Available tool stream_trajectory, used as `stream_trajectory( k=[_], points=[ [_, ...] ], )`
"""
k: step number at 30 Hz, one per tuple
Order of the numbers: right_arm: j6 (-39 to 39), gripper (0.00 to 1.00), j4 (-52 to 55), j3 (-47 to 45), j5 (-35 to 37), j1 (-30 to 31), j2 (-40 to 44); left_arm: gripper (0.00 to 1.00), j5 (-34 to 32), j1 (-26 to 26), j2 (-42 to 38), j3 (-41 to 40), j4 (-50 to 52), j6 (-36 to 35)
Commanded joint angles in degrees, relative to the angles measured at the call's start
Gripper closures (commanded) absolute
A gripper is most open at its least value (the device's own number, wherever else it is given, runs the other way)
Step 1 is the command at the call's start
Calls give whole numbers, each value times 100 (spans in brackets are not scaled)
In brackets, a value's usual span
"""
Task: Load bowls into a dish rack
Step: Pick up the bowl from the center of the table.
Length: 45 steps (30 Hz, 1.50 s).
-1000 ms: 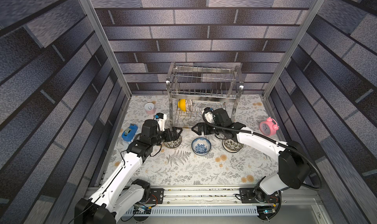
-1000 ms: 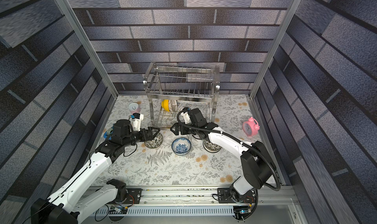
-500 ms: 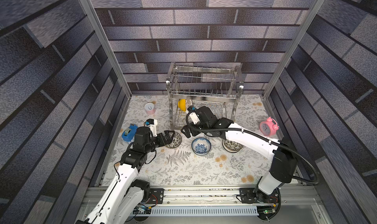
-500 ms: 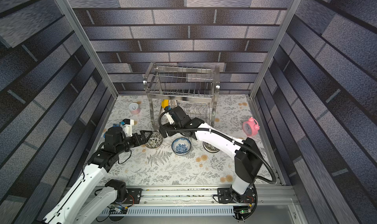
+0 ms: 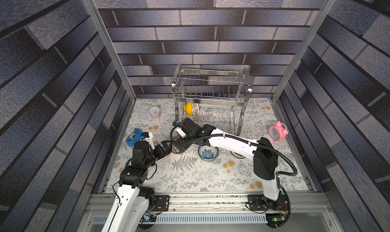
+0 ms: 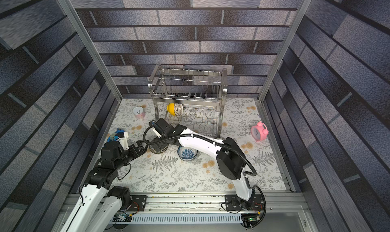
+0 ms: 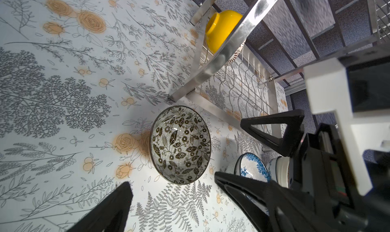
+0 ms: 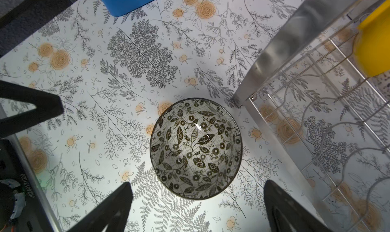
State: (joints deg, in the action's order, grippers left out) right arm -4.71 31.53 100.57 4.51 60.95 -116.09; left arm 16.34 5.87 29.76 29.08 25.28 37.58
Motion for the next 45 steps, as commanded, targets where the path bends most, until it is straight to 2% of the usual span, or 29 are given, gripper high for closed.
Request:
stream_trajectory(
  k=[1,12,26,37,45],
  points=[
    [156,7,325,305,36,100,-309,0,-47,-184,-286,-142,361,163],
    [248,22,593,922,17,389,-1004,0,-181,-576,-953,-452,632,528],
    [288,33,934,1458,71,558,-1696,0,28,-866,-1069,-626,619,610],
    [299,61,1117,1701,120,559,-2017,0,220,-1034,-963,-641,504,616],
    [298,68,1201,1821,155,563,-2161,0,387,-1173,-948,-647,494,595]
  ],
)
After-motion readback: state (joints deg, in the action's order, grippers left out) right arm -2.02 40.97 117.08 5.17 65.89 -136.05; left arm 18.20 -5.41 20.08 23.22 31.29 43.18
